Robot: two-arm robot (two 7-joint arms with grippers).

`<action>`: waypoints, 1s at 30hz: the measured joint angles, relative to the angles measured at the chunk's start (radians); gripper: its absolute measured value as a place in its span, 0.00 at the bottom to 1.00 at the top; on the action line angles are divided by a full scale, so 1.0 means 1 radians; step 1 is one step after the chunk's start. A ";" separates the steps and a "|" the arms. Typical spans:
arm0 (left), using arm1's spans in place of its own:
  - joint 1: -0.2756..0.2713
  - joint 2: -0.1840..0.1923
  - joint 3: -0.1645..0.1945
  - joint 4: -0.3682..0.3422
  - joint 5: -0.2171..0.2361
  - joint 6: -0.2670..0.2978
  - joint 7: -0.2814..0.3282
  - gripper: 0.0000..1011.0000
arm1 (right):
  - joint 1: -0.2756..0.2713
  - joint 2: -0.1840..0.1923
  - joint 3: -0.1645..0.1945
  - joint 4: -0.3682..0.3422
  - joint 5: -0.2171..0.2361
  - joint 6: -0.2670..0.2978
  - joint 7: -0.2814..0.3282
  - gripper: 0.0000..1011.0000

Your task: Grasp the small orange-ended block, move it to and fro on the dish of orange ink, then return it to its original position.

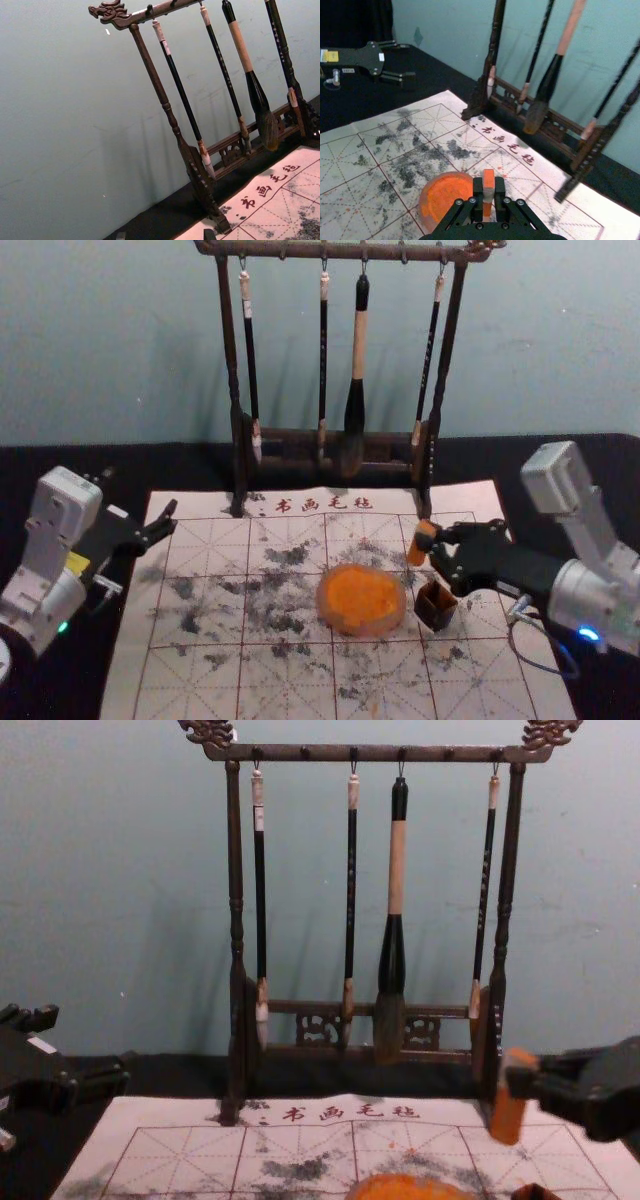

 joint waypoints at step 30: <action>0.000 0.000 0.000 0.000 0.000 0.000 0.000 0.99 | -0.147 0.155 0.071 -0.106 0.091 -0.030 0.030 0.08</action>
